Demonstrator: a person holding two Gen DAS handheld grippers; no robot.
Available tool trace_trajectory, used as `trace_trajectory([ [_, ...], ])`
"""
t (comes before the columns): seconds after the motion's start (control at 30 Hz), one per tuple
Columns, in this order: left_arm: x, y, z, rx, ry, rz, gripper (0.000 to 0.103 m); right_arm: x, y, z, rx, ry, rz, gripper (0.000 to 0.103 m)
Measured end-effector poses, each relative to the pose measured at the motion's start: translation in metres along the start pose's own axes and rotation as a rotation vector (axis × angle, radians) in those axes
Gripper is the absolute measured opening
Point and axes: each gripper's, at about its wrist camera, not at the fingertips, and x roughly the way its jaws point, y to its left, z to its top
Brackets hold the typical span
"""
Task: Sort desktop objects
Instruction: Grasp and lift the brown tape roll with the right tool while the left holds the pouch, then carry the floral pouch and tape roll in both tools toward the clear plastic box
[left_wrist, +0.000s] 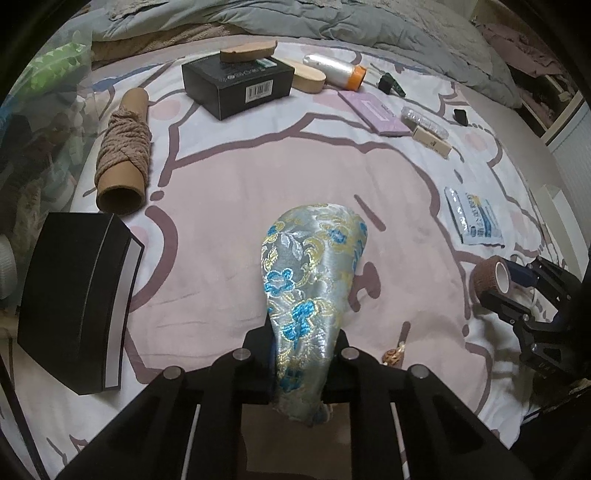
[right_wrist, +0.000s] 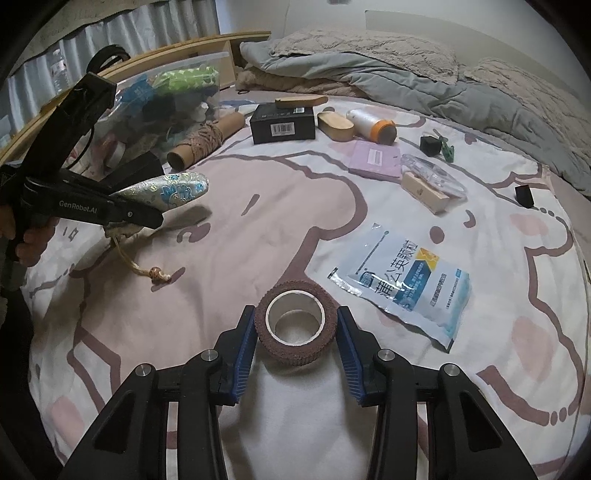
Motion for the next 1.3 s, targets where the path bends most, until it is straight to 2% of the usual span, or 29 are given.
trace_trajectory([
  [0.27,-0.027,-0.012,0.01,0.007,-0.071,-0.015,0.015,-0.012,-0.009,0.014,0.025,-0.046,-0.006,0.043],
  [0.57,-0.082,-0.03,0.02,0.037,-0.185,-0.031,0.015,-0.058,-0.011,0.041,0.007,-0.11,-0.033,0.043],
  [0.97,-0.164,-0.021,0.007,0.082,-0.327,0.053,0.015,-0.148,-0.004,0.075,0.01,-0.222,-0.058,0.043],
  [1.3,-0.204,0.0,0.015,0.068,-0.39,0.104,0.015,-0.172,0.001,0.098,0.047,-0.249,-0.063,0.043],
])
